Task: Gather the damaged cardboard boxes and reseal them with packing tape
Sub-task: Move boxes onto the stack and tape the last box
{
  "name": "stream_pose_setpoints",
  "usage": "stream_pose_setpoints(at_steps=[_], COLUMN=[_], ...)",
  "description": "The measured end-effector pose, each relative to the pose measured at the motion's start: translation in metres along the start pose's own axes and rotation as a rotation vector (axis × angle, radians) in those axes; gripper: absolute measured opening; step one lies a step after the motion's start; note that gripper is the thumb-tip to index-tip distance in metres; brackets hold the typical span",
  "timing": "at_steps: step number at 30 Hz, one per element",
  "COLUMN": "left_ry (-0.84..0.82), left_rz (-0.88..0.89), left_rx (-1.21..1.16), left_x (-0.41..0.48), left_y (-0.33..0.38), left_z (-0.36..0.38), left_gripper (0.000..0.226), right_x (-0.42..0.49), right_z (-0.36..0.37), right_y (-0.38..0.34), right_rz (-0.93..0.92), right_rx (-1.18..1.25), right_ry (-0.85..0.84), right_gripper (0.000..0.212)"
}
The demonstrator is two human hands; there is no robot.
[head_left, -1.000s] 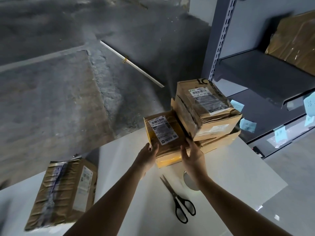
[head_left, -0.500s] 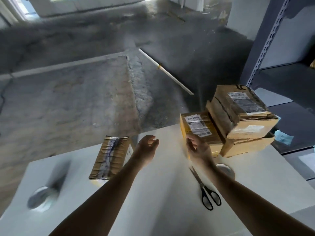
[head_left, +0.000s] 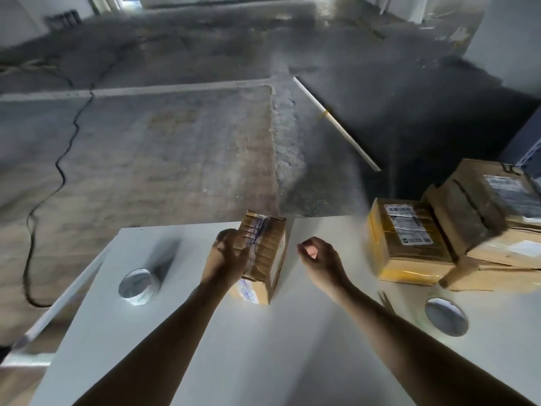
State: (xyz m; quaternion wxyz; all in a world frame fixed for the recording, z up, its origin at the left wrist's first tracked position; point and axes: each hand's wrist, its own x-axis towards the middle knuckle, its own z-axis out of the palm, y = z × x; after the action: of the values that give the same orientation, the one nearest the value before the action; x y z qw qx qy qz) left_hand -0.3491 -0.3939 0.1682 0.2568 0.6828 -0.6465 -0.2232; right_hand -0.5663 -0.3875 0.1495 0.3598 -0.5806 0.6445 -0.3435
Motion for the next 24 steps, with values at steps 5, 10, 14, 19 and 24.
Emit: stream_pose_setpoints(at_steps=[5,10,14,19,24], left_ry=[-0.118,-0.283,-0.300,-0.321,-0.339], left_rz=[-0.173,-0.214,-0.106,-0.068,-0.077], left_rx=[-0.094,-0.155,-0.156,-0.119,-0.086], left_x=[0.005,0.013,0.011,0.015,0.014], left_y=[-0.029,-0.042,-0.036,-0.034,-0.031], left_z=[0.000,0.004,0.016,0.028,0.032], left_gripper=[0.057,0.069,0.055,0.061,0.075], right_x=[0.002,0.010,0.011,0.005,0.004], right_z=[0.037,0.059,0.069,0.077,0.065], right_y=[-0.017,-0.035,-0.038,-0.043,-0.043], right_rz=[0.128,0.258,0.291,0.279,0.338], right_rx=[-0.043,-0.002,0.052,-0.107,-0.110], right_ry=[-0.142,-0.228,-0.187,-0.139,-0.092], right_gripper=[0.040,0.059,0.089,0.100,0.072])
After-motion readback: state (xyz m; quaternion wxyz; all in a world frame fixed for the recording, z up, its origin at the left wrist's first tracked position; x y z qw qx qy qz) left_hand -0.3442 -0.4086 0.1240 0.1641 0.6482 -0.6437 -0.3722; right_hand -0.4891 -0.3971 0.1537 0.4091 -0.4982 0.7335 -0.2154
